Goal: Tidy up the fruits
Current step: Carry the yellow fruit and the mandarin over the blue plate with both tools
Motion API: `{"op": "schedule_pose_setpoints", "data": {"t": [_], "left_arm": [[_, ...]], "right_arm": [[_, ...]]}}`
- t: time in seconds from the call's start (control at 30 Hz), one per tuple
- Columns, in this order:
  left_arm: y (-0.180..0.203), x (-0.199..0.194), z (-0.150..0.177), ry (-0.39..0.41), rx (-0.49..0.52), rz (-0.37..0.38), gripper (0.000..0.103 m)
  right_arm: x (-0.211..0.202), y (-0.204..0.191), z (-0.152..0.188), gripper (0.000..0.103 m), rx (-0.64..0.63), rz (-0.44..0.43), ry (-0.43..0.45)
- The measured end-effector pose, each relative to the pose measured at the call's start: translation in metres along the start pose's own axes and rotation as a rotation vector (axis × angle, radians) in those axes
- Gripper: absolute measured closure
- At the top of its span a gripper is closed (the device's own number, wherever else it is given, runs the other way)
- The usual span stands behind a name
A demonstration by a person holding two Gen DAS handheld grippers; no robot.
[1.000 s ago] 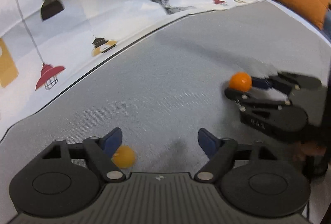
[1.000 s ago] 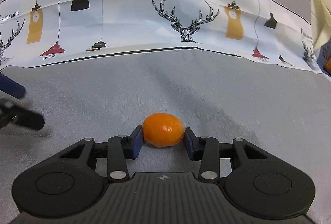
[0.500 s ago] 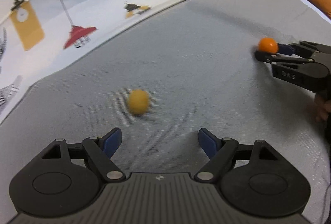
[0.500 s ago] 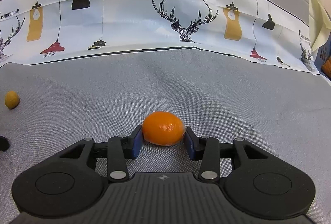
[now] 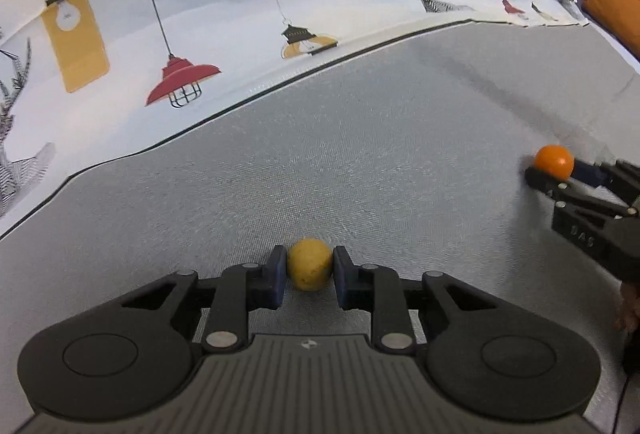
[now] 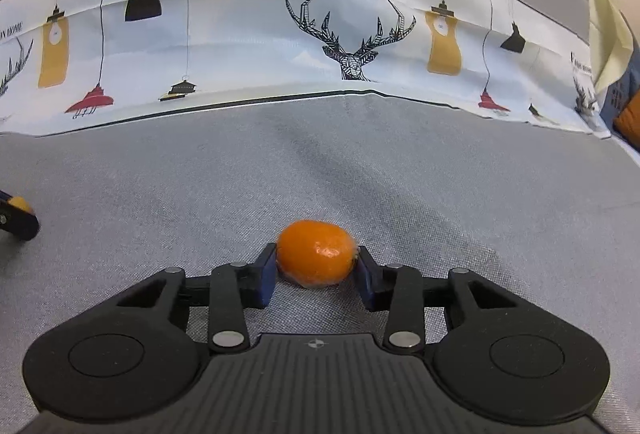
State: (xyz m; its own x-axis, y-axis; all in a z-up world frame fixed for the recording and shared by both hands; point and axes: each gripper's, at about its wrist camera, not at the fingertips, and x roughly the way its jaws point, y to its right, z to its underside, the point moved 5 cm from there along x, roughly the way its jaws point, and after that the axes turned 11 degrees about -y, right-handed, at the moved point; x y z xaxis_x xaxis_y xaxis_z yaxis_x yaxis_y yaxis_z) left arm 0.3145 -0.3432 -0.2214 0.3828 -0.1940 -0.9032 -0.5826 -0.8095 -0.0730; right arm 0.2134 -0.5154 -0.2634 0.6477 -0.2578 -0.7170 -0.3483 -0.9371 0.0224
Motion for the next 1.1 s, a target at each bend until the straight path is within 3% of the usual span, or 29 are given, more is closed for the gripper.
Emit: {"op": "schedule_pose_setpoints", "data": {"t": [0.17,0.47,0.8,1.1], "left_arm": [[-0.002,-0.057,0.024,-0.016,-0.045,0.006,0.076],[-0.027,-0.195,0.119,-0.037,-0.123,-0.076,0.076],[-0.087,-0.314,0.276,-0.059,-0.269,-0.167,0.076],[-0.122,-0.368,0.374,-0.019,-0.381,-0.199,0.076]], "right_arm": [[-0.057,-0.01,0.01,0.062,0.132,-0.074,0.007],[-0.24,-0.067,0.05,0.062,0.197,-0.266,0.088],[-0.388,-0.161,0.125,0.062,0.032,-0.482,0.007],[-0.453,-0.211,0.149,0.062,-0.106,-0.481,0.057]]}}
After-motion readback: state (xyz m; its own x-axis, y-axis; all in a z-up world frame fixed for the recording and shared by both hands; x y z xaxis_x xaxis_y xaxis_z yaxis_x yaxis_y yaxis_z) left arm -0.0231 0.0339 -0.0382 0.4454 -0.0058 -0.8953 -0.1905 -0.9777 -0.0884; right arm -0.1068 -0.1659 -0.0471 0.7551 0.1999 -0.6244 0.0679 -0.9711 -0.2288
